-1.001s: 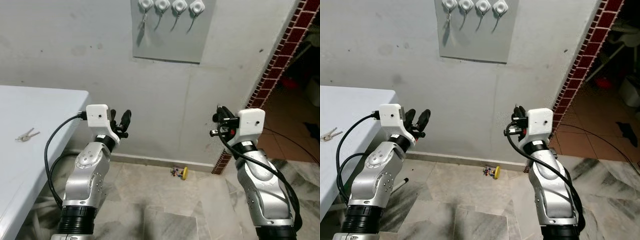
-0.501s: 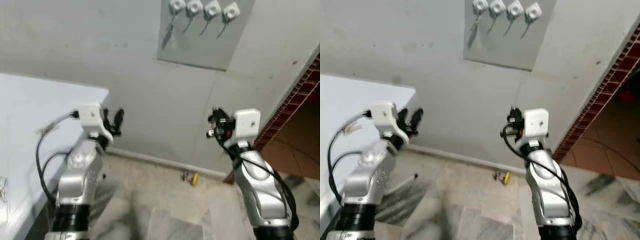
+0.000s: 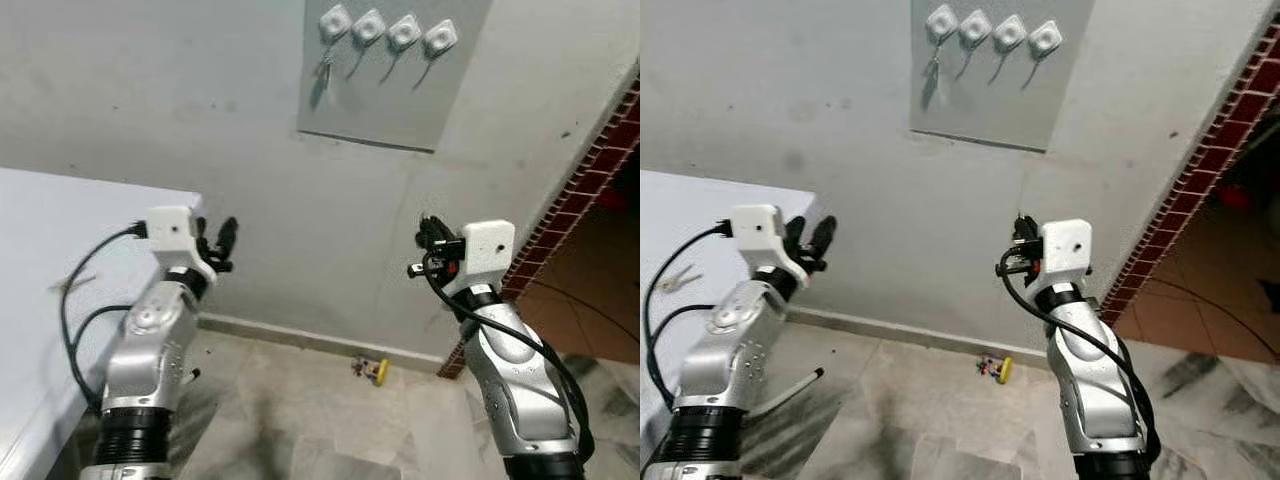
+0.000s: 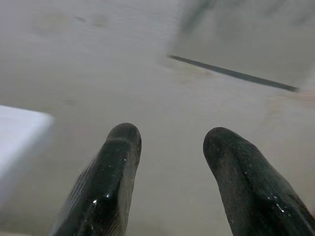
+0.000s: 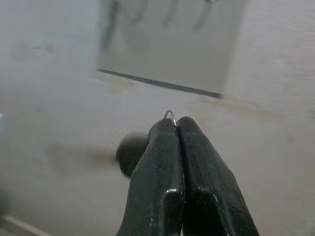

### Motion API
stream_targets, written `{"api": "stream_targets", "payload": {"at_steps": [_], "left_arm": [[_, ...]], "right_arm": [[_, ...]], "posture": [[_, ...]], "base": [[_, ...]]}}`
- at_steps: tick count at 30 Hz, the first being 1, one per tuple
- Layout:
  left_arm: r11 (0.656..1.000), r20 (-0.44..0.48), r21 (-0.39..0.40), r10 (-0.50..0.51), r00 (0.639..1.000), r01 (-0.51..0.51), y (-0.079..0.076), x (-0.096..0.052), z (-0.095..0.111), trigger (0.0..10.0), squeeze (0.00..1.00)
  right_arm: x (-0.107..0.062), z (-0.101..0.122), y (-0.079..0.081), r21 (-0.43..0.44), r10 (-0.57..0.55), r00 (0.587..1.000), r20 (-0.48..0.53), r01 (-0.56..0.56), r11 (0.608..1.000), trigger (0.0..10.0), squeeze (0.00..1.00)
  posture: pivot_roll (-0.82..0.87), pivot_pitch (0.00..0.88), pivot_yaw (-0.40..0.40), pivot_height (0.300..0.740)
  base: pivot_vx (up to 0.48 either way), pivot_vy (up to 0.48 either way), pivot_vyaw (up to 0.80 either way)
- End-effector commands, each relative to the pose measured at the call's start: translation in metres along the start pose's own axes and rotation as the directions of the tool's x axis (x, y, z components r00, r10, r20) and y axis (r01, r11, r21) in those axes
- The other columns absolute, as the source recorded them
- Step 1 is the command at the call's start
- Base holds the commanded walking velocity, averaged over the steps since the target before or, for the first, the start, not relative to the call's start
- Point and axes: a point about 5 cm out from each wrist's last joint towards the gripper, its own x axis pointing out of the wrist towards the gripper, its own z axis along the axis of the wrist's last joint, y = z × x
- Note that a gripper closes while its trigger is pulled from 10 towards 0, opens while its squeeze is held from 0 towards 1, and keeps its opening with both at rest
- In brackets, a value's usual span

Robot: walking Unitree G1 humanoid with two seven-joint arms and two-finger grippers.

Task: Hang keys on a hook

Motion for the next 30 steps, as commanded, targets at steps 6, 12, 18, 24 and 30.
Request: {"api": "stream_targets", "payload": {"at_steps": [6,12,18,24,30], "left_arm": [[1.000,-0.002,0.012,-0.013,1.000,0.013,-0.0049,0.0013,0.0008,10.0,0.00],[1.000,-0.002,0.006,-0.015,1.000,0.015,-0.0059,0.0018,0.0004,10.0,0.00],[1.000,0.002,0.007,-0.011,1.000,0.011,-0.0041,0.0023,0.0019,10.0,0.00],[1.000,0.002,0.008,-0.009,1.000,0.009,-0.0041,0.0025,0.0018,10.0,0.00],[1.000,0.001,0.008,-0.009,1.000,0.009,-0.0043,0.0025,0.0013,10.0,0.00]], "right_arm": [[0.0015,0.0074,0.0007,0.002,0.004,1.000,0.027,-0.004,1.000,10.0,0.00],[0.0017,0.0077,0.0006,0.001,0.006,1.000,0.026,-0.006,1.000,10.0,0.00],[0.0018,0.0079,0.0006,0.000,0.004,1.000,0.026,-0.004,1.000,10.0,0.00],[0.0018,0.0081,0.0005,-0.001,0.005,1.000,0.026,-0.005,1.000,10.0,0.00],[0.0019,0.0081,0.0005,-0.001,0.006,1.000,0.026,-0.006,1.000,10.0,0.00]], "posture": [[-0.07,0.025,-0.059,0.740],[-0.07,0.027,-0.059,0.740],[-0.07,0.027,-0.060,0.740],[-0.08,0.029,-0.059,0.740],[-0.07,0.029,-0.061,0.740]], "base": [[0.391,0.000,0.00],[0.393,0.000,0.00],[0.394,0.000,0.00],[0.393,0.000,0.00],[0.392,0.000,0.00]]}}
